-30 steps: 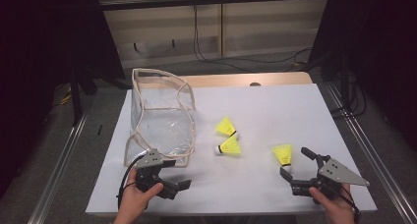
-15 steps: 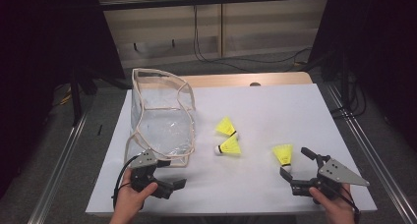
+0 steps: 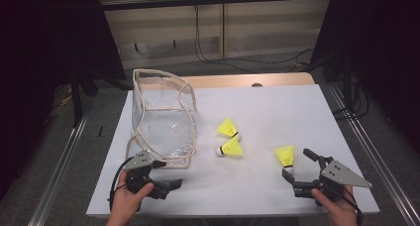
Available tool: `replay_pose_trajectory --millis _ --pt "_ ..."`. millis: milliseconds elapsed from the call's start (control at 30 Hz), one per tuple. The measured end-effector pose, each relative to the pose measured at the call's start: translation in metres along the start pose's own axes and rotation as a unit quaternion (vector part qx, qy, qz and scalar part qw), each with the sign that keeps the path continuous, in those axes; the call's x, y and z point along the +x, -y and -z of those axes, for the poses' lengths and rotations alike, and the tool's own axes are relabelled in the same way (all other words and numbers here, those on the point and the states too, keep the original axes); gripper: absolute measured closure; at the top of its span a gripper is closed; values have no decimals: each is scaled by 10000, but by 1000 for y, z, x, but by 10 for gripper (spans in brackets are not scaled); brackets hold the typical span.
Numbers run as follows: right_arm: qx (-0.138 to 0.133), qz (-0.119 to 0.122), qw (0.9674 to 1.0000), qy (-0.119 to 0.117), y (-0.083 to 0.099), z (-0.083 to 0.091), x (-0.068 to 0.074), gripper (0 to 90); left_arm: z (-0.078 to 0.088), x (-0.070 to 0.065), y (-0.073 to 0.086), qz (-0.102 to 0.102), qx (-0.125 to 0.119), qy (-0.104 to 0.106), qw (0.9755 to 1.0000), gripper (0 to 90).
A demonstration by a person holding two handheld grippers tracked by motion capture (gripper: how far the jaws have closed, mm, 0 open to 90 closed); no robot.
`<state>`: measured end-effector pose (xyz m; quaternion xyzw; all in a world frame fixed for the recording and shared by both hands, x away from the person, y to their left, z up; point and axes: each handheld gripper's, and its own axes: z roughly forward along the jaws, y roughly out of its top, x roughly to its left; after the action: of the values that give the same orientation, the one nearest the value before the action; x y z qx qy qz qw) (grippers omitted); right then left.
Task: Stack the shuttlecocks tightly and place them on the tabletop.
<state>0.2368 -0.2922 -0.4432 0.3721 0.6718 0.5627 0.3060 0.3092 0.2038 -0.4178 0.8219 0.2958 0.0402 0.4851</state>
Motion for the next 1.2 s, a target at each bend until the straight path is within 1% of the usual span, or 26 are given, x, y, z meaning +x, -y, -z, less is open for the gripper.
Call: replay_pose_trajectory --millis 133,233,300,333,367,400,433,533,567,600,633,700,733,800,833,867,900,933,967,1000,1033,1167,1200 --pt "2 6 10000 2 0 0 0 28 3 2 2 71 -53 -52 9999 37" --pt "9 -4 10000 5 0 0 0 28 5 4 2 40 -43 -60 10000 37" --pt "2 11 10000 2 0 0 0 28 6 5 3 98 -110 -77 9999 37" --pt "2 10 10000 0 0 0 0 28 7 6 3 59 -79 -88 9999 37" --pt "0 9 10000 3 0 0 0 28 7 6 4 116 -103 -85 9998 37" --pt "-1 14 10000 1 0 0 0 28 8 8 4 59 -63 -113 9999 37" --pt "0 15 10000 0 0 0 0 28 8 8 5 121 -112 -122 9998 37" --pt "0 13 10000 -2 0 0 0 28 10 11 6 95 -93 -154 9998 36" --pt "-1 15 10000 -2 0 0 0 28 10 10 6 151 -117 -144 9997 37" --pt "0 19 10000 -3 0 0 0 28 11 11 6 108 -103 -153 9998 37" --pt "-2 16 10000 -2 0 0 0 28 11 11 6 155 -134 -171 9996 37" --pt "-3 17 10000 -2 0 0 0 28 12 13 7 132 -120 -191 9997 37" --pt "-7 24 10000 -7 0 0 0 28 12 14 8 137 -153 -199 9996 36" --pt "14 25 10000 8 0 0 0 28 14 16 8 115 -100 -267 9995 36" --pt "2 22 10000 -9 0 0 0 28 14 16 9 169 -148 -274 9994 36" --pt "2 26 10000 -8 0 0 0 28 15 17 9 156 -114 -305 9993 37" --pt "1 33 10000 3 0 0 0 28 15 18 10 171 -156 -298 9993 37" --pt "13 37 10000 14 0 0 1 28 14 18 11 251 -209 -288 9991 37" --pt "12 46 10000 16 0 0 0 28 15 20 11 169 -176 -321 9992 37" --pt "10 48 10000 -1 0 0 0 28 15 20 12 220 -125 -284 9993 37" --pt "9 49 10000 13 0 -1 0 28 15 21 12 170 -130 -342 9992 37" --pt "14 47 10000 10 0 -1 0 28 15 24 13 155 -170 -356 9991 37" --pt "13 47 10000 8 0 -1 1 28 16 24 14 154 -141 -376 9991 37"
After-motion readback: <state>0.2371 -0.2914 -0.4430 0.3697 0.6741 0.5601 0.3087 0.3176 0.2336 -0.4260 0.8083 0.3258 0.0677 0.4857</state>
